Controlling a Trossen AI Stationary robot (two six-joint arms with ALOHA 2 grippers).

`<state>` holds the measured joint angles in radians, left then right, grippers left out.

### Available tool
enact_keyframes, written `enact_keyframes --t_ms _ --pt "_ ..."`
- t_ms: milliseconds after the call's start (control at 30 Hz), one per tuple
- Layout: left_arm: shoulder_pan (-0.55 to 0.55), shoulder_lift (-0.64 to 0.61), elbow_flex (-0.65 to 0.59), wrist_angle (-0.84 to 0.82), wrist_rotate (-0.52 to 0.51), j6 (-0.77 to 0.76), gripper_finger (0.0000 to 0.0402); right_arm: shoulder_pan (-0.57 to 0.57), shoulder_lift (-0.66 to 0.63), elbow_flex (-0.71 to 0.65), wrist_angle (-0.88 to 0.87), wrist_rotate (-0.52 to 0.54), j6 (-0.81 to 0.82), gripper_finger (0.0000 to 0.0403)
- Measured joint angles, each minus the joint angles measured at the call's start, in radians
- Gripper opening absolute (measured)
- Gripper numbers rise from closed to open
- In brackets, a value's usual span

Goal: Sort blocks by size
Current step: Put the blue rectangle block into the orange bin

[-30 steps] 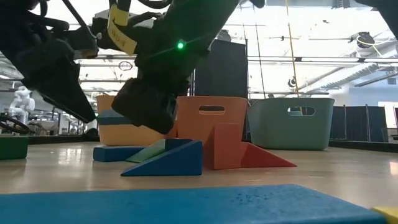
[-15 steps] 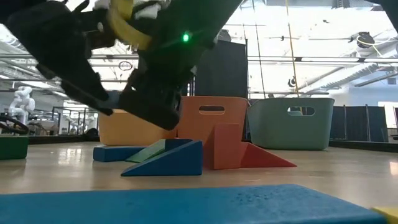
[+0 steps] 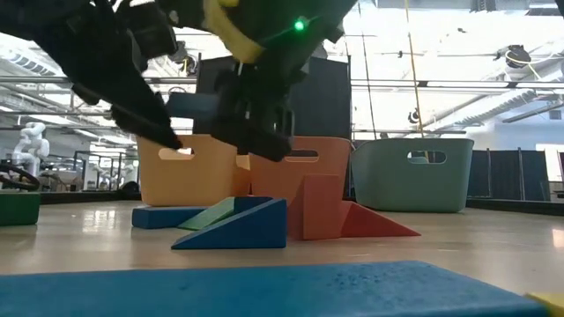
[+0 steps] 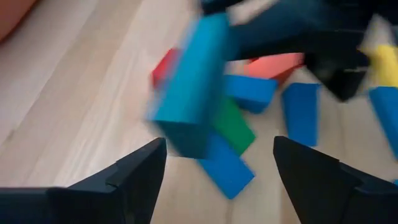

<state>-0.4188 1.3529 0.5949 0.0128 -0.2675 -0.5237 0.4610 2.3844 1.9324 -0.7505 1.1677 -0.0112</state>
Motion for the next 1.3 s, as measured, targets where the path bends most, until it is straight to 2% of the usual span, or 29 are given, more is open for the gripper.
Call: enact_keyframes --t_ms 233,467,667,833,967,1200,1300 --pt "0.016 0.000 0.000 0.077 0.023 0.093 0.0260 0.022 0.000 -0.010 -0.120 0.133 0.104 0.0095" --pt "0.077 0.000 0.000 0.138 0.021 0.115 0.0258 0.039 0.001 -0.040 -0.114 0.150 0.135 0.0096" --pt "0.117 0.000 0.000 0.252 0.101 0.192 0.0257 0.045 0.002 -0.043 -0.114 0.170 0.159 0.0096" --pt "0.133 0.000 0.000 0.276 0.138 0.216 0.0246 0.045 0.002 -0.043 -0.118 0.177 0.182 0.0096" --pt "0.138 0.000 0.000 0.274 0.165 0.215 0.0201 0.045 0.002 -0.043 -0.119 0.176 0.190 0.0096" --pt "0.140 0.000 0.000 0.273 0.174 0.213 0.0081 0.050 0.002 -0.043 -0.121 0.177 0.209 0.0096" --pt "0.140 0.000 0.000 0.273 0.177 0.194 0.0044 0.055 0.002 -0.043 -0.128 0.184 0.202 0.0096"
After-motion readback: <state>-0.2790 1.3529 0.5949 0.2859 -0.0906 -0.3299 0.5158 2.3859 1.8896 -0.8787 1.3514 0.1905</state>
